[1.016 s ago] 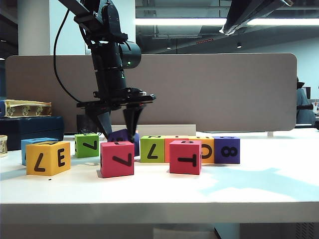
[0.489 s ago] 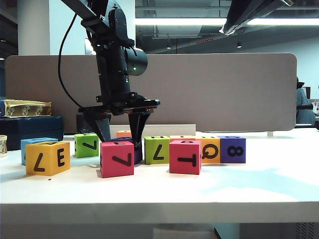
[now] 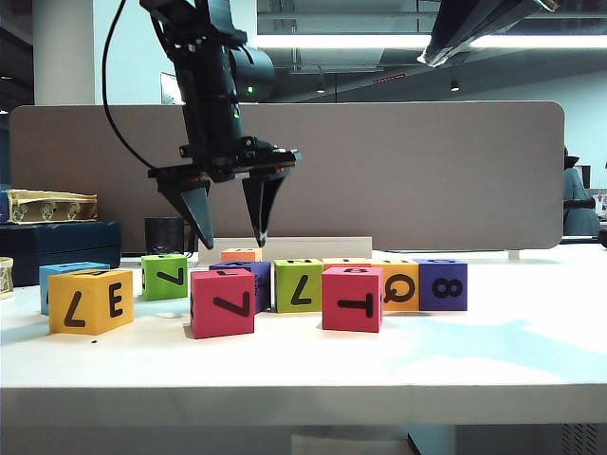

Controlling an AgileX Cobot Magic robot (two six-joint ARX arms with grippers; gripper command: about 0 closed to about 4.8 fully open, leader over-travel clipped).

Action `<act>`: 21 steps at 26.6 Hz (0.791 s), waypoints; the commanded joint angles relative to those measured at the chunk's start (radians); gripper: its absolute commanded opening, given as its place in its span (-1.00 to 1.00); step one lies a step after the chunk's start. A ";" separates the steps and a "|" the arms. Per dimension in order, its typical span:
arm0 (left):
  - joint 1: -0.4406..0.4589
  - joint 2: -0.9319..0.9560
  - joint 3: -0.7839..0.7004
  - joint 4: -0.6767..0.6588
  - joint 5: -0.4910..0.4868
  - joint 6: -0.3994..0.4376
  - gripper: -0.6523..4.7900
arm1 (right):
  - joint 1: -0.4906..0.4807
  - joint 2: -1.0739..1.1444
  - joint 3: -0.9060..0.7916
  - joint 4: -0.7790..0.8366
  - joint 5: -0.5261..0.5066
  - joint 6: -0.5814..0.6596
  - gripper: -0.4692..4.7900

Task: Select the appropriate blocks from the scattered letter blocks on the table and arrange them in a row to spell out "LEARNING".

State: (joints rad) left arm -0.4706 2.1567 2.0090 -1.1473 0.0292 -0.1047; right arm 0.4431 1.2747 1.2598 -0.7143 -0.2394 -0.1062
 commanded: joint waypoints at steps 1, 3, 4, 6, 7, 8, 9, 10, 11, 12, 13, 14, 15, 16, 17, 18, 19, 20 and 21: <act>-0.001 -0.033 0.004 0.001 -0.051 0.037 0.49 | 0.001 -0.003 0.004 0.014 -0.006 -0.002 -0.83; -0.001 -0.045 0.004 -0.012 -0.111 0.056 0.49 | 0.001 -0.003 0.004 0.011 -0.006 -0.002 -0.83; -0.001 -0.048 0.004 -0.018 -0.148 0.057 0.49 | 0.001 -0.003 0.004 0.009 -0.006 -0.002 -0.83; 0.000 -0.053 0.004 -0.041 -0.241 0.078 0.39 | 0.001 -0.003 0.004 0.008 -0.006 -0.002 -0.83; 0.002 -0.053 0.004 -0.053 -0.259 0.084 0.25 | 0.001 -0.003 0.004 0.008 -0.006 -0.002 -0.83; 0.005 -0.051 0.003 -0.073 -0.257 0.098 0.01 | 0.001 -0.003 0.004 0.008 -0.006 -0.002 -0.83; 0.005 -0.050 0.002 -0.081 -0.248 0.098 -0.07 | 0.001 -0.003 0.004 0.008 -0.006 -0.002 -0.83; 0.005 -0.050 0.002 -0.091 -0.238 0.098 -0.16 | 0.001 -0.003 0.004 0.008 -0.006 -0.002 -0.83; 0.005 -0.050 0.002 -0.104 -0.222 0.098 -0.30 | 0.001 -0.003 0.004 0.008 -0.006 -0.002 -0.83; 0.005 -0.048 0.002 -0.115 -0.209 0.100 -0.40 | 0.001 -0.003 0.004 0.009 -0.006 -0.002 -0.83; 0.005 -0.048 0.002 -0.139 -0.187 0.118 -0.47 | 0.001 -0.003 0.004 0.009 -0.006 -0.002 -0.83; 0.005 -0.045 0.002 -0.143 -0.182 0.129 -0.47 | 0.001 -0.003 0.004 0.010 -0.006 -0.002 -0.83; 0.005 -0.042 0.002 -0.142 -0.182 0.130 -0.48 | 0.001 -0.003 0.004 0.010 -0.006 -0.002 -0.83; 0.005 -0.037 0.002 -0.141 -0.182 0.131 -0.50 | 0.001 -0.003 0.004 0.011 -0.006 -0.002 -0.83; 0.005 -0.033 0.002 -0.142 -0.182 0.131 -0.53 | 0.001 -0.003 0.004 0.011 -0.006 -0.002 -0.83; 0.005 -0.027 0.002 -0.143 -0.182 0.131 -0.56 | 0.001 -0.003 0.004 0.011 -0.006 -0.002 -0.83; 0.005 -0.021 0.002 -0.143 -0.182 0.131 -0.56 | 0.001 -0.003 0.004 0.011 -0.006 -0.002 -0.83; 0.005 -0.013 0.002 -0.147 -0.181 0.131 -0.56 | 0.001 -0.003 0.004 0.011 -0.006 -0.002 -0.83; 0.005 -0.007 0.002 -0.149 -0.181 0.131 -0.56 | 0.001 -0.003 0.004 0.011 -0.006 -0.002 -0.83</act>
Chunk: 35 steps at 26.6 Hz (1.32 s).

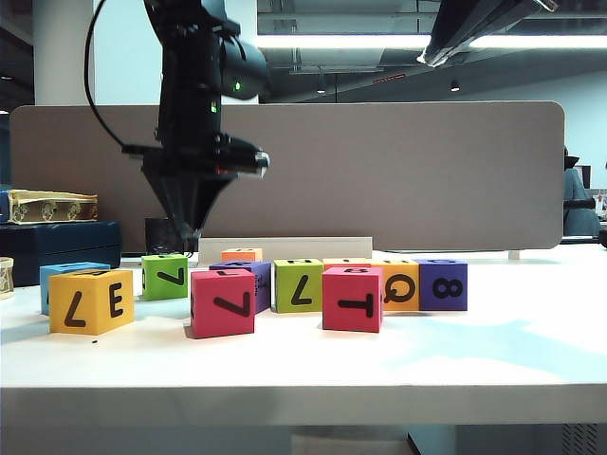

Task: Select the appropriate blocks from the scattered letter blocks on the table and arrange them in a row to spell out "LEARNING".

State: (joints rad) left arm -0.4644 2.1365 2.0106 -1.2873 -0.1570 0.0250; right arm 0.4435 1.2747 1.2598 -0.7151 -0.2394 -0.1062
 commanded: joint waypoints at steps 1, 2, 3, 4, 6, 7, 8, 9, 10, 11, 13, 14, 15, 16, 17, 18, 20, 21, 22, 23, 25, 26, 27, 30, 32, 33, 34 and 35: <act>-0.001 0.019 0.000 -0.010 0.005 0.001 -0.56 | 0.001 -0.003 0.004 0.011 -0.006 -0.002 -0.83; -0.002 0.028 0.000 -0.008 0.012 0.001 -0.56 | 0.001 -0.003 0.004 0.012 -0.006 -0.002 -0.83; -0.002 0.035 0.000 -0.006 0.027 0.002 -0.56 | 0.001 -0.003 0.004 0.012 -0.006 -0.002 -0.83; -0.002 0.042 0.000 -0.005 0.045 0.001 -0.56 | 0.001 -0.003 0.004 0.012 -0.006 -0.002 -0.83; -0.001 0.058 0.000 -0.005 0.098 0.001 -0.56 | 0.001 -0.003 0.004 0.013 -0.006 -0.002 -0.83; -0.001 0.066 0.000 -0.005 0.122 0.001 -0.56 | 0.001 -0.003 0.004 0.013 -0.006 -0.002 -0.83; -0.003 0.076 0.000 -0.005 0.145 0.001 -0.56 | 0.001 -0.003 0.004 0.013 -0.006 -0.002 -0.83; -0.004 0.079 0.000 -0.005 0.156 0.001 -0.56 | 0.001 -0.003 0.004 0.013 -0.006 -0.002 -0.83; -0.010 0.085 0.000 0.001 0.181 0.001 -0.56 | 0.001 -0.003 0.004 0.013 -0.006 -0.002 -0.83; -0.010 0.086 0.000 0.010 0.204 0.001 -0.56 | 0.001 -0.003 0.004 0.013 -0.006 -0.002 -0.83; -0.010 0.086 0.000 0.021 0.211 0.000 -0.56 | 0.001 -0.003 0.004 0.012 -0.006 -0.002 -0.83; -0.010 0.086 0.000 0.024 0.210 0.001 -0.57 | 0.001 -0.003 0.004 0.012 -0.006 -0.002 -0.83; -0.009 0.086 0.000 0.026 0.210 0.000 -0.57 | 0.001 -0.003 0.004 0.012 -0.006 -0.002 -0.83; -0.009 0.086 0.000 0.032 0.209 0.001 -0.57 | 0.001 -0.003 0.004 0.012 -0.006 -0.002 -0.83; -0.009 0.086 0.000 0.037 0.209 0.001 -0.57 | 0.001 -0.003 0.004 0.012 -0.006 -0.002 -0.83; -0.009 0.086 0.000 0.042 0.209 0.001 -0.57 | 0.001 -0.003 0.004 0.012 -0.006 -0.002 -0.83; -0.009 0.086 0.000 0.054 0.208 0.001 -0.57 | 0.001 -0.003 0.004 0.011 -0.006 -0.002 -0.83; -0.009 0.086 0.000 0.060 0.205 0.001 -0.57 | 0.001 -0.003 0.004 0.011 -0.006 -0.002 -0.83; -0.009 0.087 0.000 0.073 0.204 0.001 -0.57 | 0.001 -0.003 0.004 0.009 -0.006 -0.002 -0.83; -0.009 0.087 0.000 0.080 0.204 0.001 -0.57 | 0.001 -0.003 0.004 0.009 -0.006 -0.002 -0.83; -0.009 0.087 0.000 0.083 0.202 0.001 -0.57 | 0.001 -0.003 0.004 0.009 -0.006 -0.002 -0.83; -0.009 0.086 0.000 0.072 0.192 0.000 -0.57 | 0.001 -0.003 0.004 0.009 -0.006 -0.002 -0.83; -0.009 0.086 0.003 0.054 0.175 -0.007 -0.57 | 0.001 -0.003 0.004 0.009 -0.006 -0.002 -0.83; -0.006 0.075 0.024 -0.025 0.067 0.005 -0.57 | 0.001 -0.003 0.004 0.011 -0.006 -0.002 -0.83; -0.002 0.069 0.059 -0.039 -0.005 0.034 -0.57 | 0.001 -0.003 0.004 0.018 -0.006 -0.002 -0.83; 0.005 0.067 0.093 -0.038 -0.033 0.058 -0.57 | 0.001 -0.003 0.004 0.016 -0.006 -0.002 -0.83; 0.011 0.068 0.111 -0.035 -0.044 0.072 -0.56 | 0.001 -0.003 0.004 0.016 -0.006 -0.002 -0.83; 0.016 0.068 0.125 -0.029 -0.050 0.081 -0.56 | 0.001 -0.003 0.004 0.016 -0.006 -0.002 -0.83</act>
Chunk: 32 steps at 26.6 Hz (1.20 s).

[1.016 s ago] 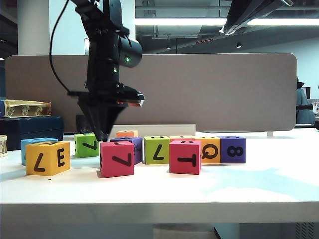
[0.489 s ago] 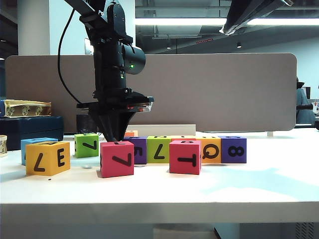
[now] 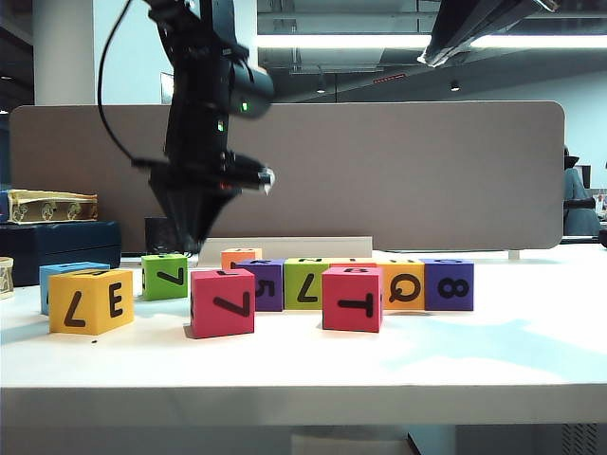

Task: Select the appropriate blocks from the scattered letter blocks on the table and arrange them in a row to spell out "LEARNING".

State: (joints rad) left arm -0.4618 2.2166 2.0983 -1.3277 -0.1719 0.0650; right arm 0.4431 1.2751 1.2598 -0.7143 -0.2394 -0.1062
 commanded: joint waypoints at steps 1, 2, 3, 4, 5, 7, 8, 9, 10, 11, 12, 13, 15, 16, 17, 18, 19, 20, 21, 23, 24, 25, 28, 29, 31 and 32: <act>0.020 -0.013 0.051 0.026 -0.039 0.051 -0.56 | 0.001 -0.003 0.004 0.015 -0.006 -0.002 -0.83; 0.029 -0.013 0.060 0.037 -0.036 0.062 -0.55 | 0.001 -0.003 0.004 0.015 -0.006 -0.002 -0.83; 0.039 -0.014 0.068 0.049 -0.045 0.068 -0.55 | 0.001 -0.003 0.004 0.015 -0.006 -0.002 -0.83; 0.056 -0.014 0.070 0.064 -0.055 0.077 -0.55 | 0.001 -0.003 0.004 0.015 -0.006 -0.002 -0.83; 0.068 -0.013 0.070 0.067 -0.052 0.082 -0.51 | 0.001 -0.003 0.004 0.015 -0.006 -0.002 -0.83; 0.087 -0.012 0.069 0.068 -0.052 0.081 -0.33 | 0.001 -0.003 0.004 0.015 -0.006 -0.002 -0.83; 0.100 -0.012 0.069 0.068 -0.052 0.076 -0.21 | 0.001 -0.003 0.004 0.015 -0.006 -0.002 -0.83; 0.116 -0.011 0.069 0.072 -0.051 0.036 -0.04 | 0.001 -0.003 0.004 0.016 -0.006 -0.002 -0.83; 0.121 -0.011 0.069 0.080 -0.053 -0.001 0.04 | 0.001 -0.003 0.004 0.016 -0.006 -0.002 -0.83; 0.133 -0.012 0.069 0.096 -0.043 -0.070 0.18 | 0.001 -0.003 0.004 0.016 -0.006 -0.002 -0.83; 0.138 -0.011 0.069 0.103 -0.030 -0.094 0.23 | 0.001 -0.003 0.004 0.016 -0.006 -0.002 -0.83; 0.140 -0.011 0.069 0.120 -0.010 -0.128 0.28 | 0.001 -0.003 0.004 0.016 -0.006 -0.002 -0.83; 0.141 -0.012 0.069 0.145 0.011 -0.122 0.28 | 0.001 -0.003 0.004 0.015 -0.006 -0.002 -0.83; 0.140 -0.011 0.069 0.145 0.017 -0.117 0.28 | 0.001 -0.003 0.004 0.015 -0.006 -0.002 -0.83; 0.140 -0.011 0.069 0.143 0.019 -0.114 0.28 | 0.001 -0.003 0.004 0.015 -0.006 -0.002 -0.83; 0.140 -0.011 0.069 0.146 0.019 -0.114 0.28 | 0.001 -0.003 0.004 0.016 -0.006 -0.002 -0.83; 0.140 -0.012 0.069 0.148 0.019 -0.114 0.28 | 0.001 -0.003 0.004 0.016 -0.006 -0.002 -0.83; 0.140 -0.012 0.069 0.148 0.019 -0.115 0.28 | 0.001 -0.003 0.004 0.016 -0.006 -0.002 -0.83; 0.141 -0.012 0.069 0.148 0.019 -0.122 0.28 | 0.001 -0.003 0.004 0.016 -0.006 -0.002 -0.83; 0.141 -0.011 0.069 0.159 0.019 -0.137 0.28 | 0.001 -0.003 0.004 0.016 -0.006 -0.002 -0.83; 0.141 -0.011 0.069 0.174 0.019 -0.155 0.28 | 0.001 -0.003 0.004 0.016 -0.006 -0.002 -0.83; 0.141 -0.011 0.069 0.190 0.019 -0.179 0.28 | 0.001 -0.003 0.004 0.016 -0.006 -0.002 -0.83; 0.141 -0.012 0.069 0.177 0.019 -0.181 0.28 | 0.001 -0.003 0.004 0.015 -0.006 -0.002 -0.83; 0.141 -0.012 0.069 0.156 0.020 -0.179 0.28 | 0.001 -0.003 0.004 0.015 -0.006 -0.002 -0.83; 0.141 -0.013 0.069 0.054 0.021 -0.148 0.28 | 0.001 -0.003 0.004 0.016 -0.006 -0.002 -0.83; 0.141 -0.013 0.069 -0.029 0.023 -0.143 0.28 | 0.001 -0.003 0.004 0.017 -0.006 -0.002 -0.83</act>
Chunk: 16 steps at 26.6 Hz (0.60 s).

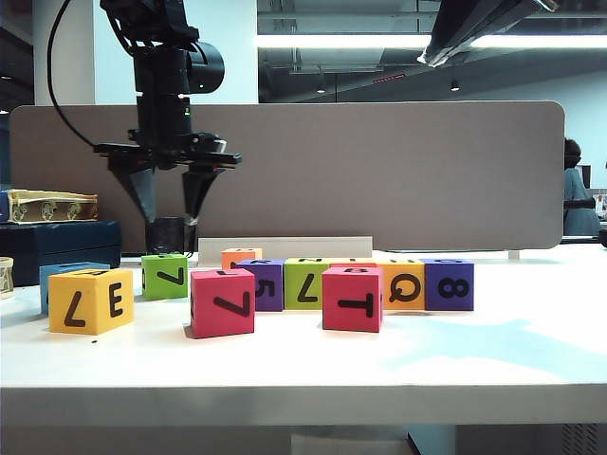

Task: Select the appropriate blocks from the scattered letter blocks on the table and arrange them in a row to spell out "LEARNING".

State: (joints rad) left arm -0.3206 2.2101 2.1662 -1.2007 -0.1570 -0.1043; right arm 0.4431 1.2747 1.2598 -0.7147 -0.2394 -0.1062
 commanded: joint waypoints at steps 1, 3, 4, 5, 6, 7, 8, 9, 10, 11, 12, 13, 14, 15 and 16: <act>0.000 -0.006 0.001 -0.192 0.014 0.027 0.28 | 0.001 -0.003 0.004 0.020 -0.006 -0.002 -0.83; 0.000 -0.007 -0.001 -0.238 0.040 0.046 0.28 | 0.001 -0.003 0.004 0.035 -0.006 -0.002 -0.83; -0.001 -0.016 -0.001 -0.238 0.071 0.044 0.28 | 0.001 -0.003 0.004 0.039 -0.006 -0.002 -0.83; -0.001 -0.020 0.000 -0.238 0.085 0.044 0.28 | 0.001 -0.003 0.004 0.039 -0.006 -0.002 -0.83; -0.004 -0.026 0.000 -0.238 0.111 0.045 0.28 | 0.001 -0.003 0.004 0.037 -0.006 -0.002 -0.83; -0.005 -0.028 0.000 -0.238 0.125 0.045 0.28 | 0.001 -0.003 0.004 0.038 -0.006 -0.002 -0.83; -0.005 -0.031 0.000 -0.238 0.130 0.045 0.28 | 0.001 -0.003 0.004 0.038 -0.006 -0.002 -0.83; -0.005 -0.035 0.000 -0.238 0.140 0.045 0.28 | 0.001 -0.003 0.004 0.038 -0.006 -0.002 -0.83; -0.005 -0.048 -0.001 -0.239 0.154 0.050 0.27 | 0.001 -0.003 0.004 0.037 -0.006 -0.002 -0.83; -0.005 -0.054 -0.001 -0.239 0.155 0.056 0.27 | 0.001 -0.003 0.004 0.037 -0.006 -0.002 -0.83; -0.005 -0.066 -0.002 -0.240 0.155 0.071 0.27 | 0.001 -0.003 0.004 0.038 -0.006 -0.002 -0.83; -0.005 -0.084 -0.004 -0.241 0.154 0.073 0.26 | 0.001 -0.003 0.004 0.038 -0.006 -0.002 -0.83; -0.005 -0.096 -0.005 -0.241 0.154 0.074 0.26 | 0.001 -0.003 0.004 0.038 -0.006 -0.002 -0.83; -0.004 -0.106 -0.006 -0.241 0.154 0.074 0.26 | 0.001 -0.003 0.004 0.039 -0.006 -0.002 -0.83; -0.004 -0.133 -0.017 -0.241 0.154 0.074 0.26 | 0.001 -0.003 0.004 0.039 -0.006 -0.002 -0.83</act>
State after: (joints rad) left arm -0.3252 2.0979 2.1601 -1.4330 -0.0071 -0.0353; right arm 0.4431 1.2747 1.2594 -0.6926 -0.2394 -0.1062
